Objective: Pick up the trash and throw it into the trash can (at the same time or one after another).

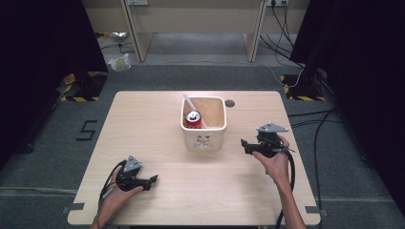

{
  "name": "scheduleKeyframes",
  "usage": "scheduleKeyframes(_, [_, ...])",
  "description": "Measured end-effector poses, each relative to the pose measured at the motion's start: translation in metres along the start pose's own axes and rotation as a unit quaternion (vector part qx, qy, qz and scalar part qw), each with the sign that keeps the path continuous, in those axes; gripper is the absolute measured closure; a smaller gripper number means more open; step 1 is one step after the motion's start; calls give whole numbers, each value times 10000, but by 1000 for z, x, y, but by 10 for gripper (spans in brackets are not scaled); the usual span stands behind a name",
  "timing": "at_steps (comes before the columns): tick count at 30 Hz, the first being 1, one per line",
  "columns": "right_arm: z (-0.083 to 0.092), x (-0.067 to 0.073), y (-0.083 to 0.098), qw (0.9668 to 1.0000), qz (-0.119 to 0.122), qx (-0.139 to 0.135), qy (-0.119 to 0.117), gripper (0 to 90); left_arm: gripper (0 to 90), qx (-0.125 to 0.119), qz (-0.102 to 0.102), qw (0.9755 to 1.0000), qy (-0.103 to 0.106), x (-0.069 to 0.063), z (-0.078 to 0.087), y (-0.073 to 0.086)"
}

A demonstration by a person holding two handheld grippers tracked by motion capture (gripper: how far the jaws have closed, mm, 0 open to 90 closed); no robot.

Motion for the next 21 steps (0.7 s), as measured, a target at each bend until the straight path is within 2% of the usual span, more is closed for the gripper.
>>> scheduleKeyframes(5, [0,5,8,9999,115,78,59,210,141,1,1,10000,1,0,0,0])
scheduleKeyframes(21, [-5,23,34,9997,173,155,-110,206,141,2,-2,10000,1,0,0,0])
Point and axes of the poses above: each handheld gripper's, and its own axes: z roughly backward along the jaws, y roughly out of its underside, x roughly to its left, the point moved 6 cm from there along -z, roughly forward along the jaws, and after that the axes turned 3 degrees about -y, right-handed, at the moved point
